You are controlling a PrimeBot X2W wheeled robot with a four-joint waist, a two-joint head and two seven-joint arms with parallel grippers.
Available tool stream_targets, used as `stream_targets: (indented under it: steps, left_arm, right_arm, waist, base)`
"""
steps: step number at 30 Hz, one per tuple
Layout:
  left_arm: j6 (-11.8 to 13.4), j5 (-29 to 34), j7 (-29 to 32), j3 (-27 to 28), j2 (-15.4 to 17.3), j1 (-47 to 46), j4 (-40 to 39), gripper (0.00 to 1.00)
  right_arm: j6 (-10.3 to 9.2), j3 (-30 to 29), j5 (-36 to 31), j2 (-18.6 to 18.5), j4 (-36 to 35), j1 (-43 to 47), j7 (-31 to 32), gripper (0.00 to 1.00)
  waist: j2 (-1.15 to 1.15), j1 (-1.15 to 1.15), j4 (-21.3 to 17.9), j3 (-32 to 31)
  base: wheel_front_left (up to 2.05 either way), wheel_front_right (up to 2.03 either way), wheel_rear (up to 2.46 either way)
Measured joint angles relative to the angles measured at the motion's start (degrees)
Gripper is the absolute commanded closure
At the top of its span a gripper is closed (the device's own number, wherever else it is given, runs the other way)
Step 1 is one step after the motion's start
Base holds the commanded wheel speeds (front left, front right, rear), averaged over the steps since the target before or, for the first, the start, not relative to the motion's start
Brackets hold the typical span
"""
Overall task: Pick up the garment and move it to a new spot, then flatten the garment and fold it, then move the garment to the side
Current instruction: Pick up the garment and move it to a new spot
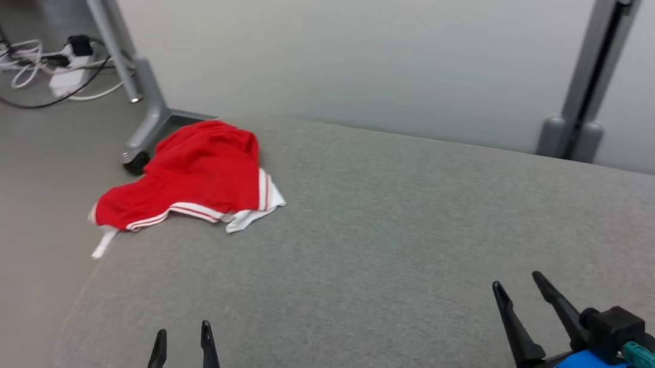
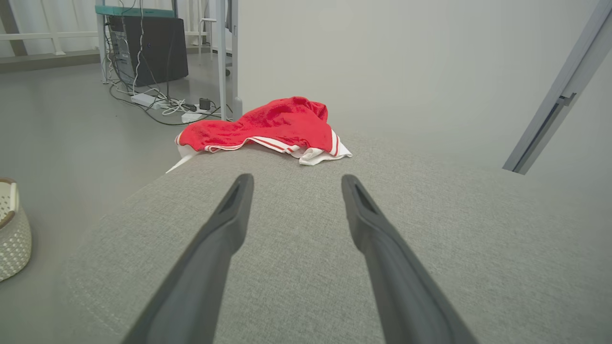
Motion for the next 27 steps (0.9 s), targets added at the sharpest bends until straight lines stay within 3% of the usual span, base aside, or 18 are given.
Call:
stream_targets:
  steps: [7, 17, 27]
  left_arm:
    - [0.1, -0.3, 0.0, 0.0, 0.7, 0.9, -0.5, 0.00]
    - [0.5, -0.9, 0.0, 0.9, 2.0, 0.8, -2.4, 0.00]
    - [-0.3, -1.4, 4.4, 7.5, 12.0, -18.3, -6.6, 0.00]
  right_arm:
    - [0.00, 3.1, 1.3, 0.0, 0.8, 0.2, 0.0, 0.00]
    - [0.00, 3.7, 0.3, 0.0, -0.3, -0.1, 0.0, 0.00]
    - [0.00, 0.5, -5.6, 0.0, -6.6, -3.8, 2.7, 0.00]
  waist:
    - [0.00, 0.00, 4.8, 0.2]
    - [0.00, 0.00, 3.4, 2.3]
    - [0.00, 0.01, -2.8, 11.4]
  base:
    - [0.00, 0.00, 0.00]
    - [0.00, 0.00, 0.00]
    - [0.00, 0.00, 0.00]
